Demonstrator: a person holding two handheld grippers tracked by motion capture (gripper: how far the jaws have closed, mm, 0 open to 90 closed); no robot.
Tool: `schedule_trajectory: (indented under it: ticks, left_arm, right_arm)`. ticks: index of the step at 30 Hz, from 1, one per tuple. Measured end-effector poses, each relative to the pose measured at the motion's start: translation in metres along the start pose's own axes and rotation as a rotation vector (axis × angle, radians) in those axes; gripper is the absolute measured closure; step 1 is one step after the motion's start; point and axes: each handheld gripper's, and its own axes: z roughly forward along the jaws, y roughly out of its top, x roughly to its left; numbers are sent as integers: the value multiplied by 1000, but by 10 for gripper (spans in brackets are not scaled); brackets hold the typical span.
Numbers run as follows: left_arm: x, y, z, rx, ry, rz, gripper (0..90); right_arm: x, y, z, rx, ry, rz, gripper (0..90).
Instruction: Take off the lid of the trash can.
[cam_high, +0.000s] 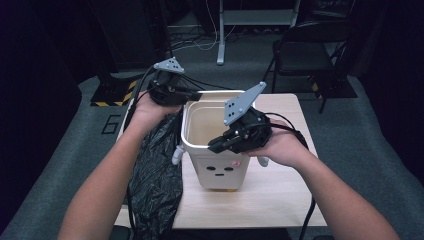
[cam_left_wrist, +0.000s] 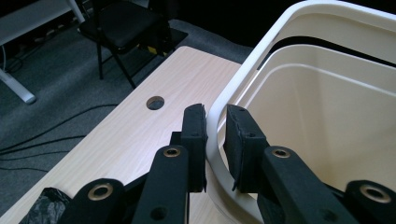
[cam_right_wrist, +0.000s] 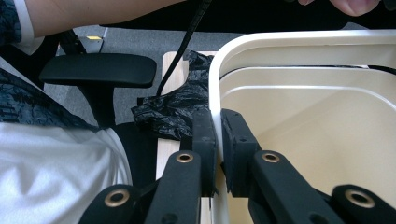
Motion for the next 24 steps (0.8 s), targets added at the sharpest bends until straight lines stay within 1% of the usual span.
schedule_trajectory:
  ticks: [3,7,8,10,11,13,16,17,19,21,22,24]
  left_arm:
    - [0,2,-3,-3,-1,0,775]
    - [-1,3,-5,-8,1,2,773]
    - [-2,3,-5,-9,-2,-5,767]
    - [-2,3,-6,-9,-8,1,759]
    - [-3,2,-6,-15,-11,2,701]
    - [-3,2,-7,-23,-12,-2,638]
    - [-5,2,-11,-50,-22,-25,580]
    - [-6,2,-13,-56,-19,-19,564]
    - [-6,2,-16,-58,-16,-16,547]
    - [-6,0,-24,-77,-19,-26,538]
    - [-6,0,-24,-77,-19,-26,535]
    - [-5,-3,-34,-92,-22,-33,534]
  right_arm:
    - [1,2,-2,-1,-8,-13,848]
    - [4,5,-5,-5,-14,-16,848]
    - [5,5,-5,-6,-16,-19,849]
    - [5,5,-6,-7,-18,-21,849]
    - [6,4,-6,-9,-24,-20,848]
    - [6,2,-5,-2,-27,-14,848]
    - [3,-1,-5,-6,-33,-5,848]
    - [3,-2,-6,-10,-37,-5,847]
    - [3,-3,-7,-9,-40,-3,847]
    - [2,-6,-13,-22,-56,7,848]
    - [2,-6,-13,-22,-56,7,848]
    - [2,-8,-19,-31,-70,16,848]
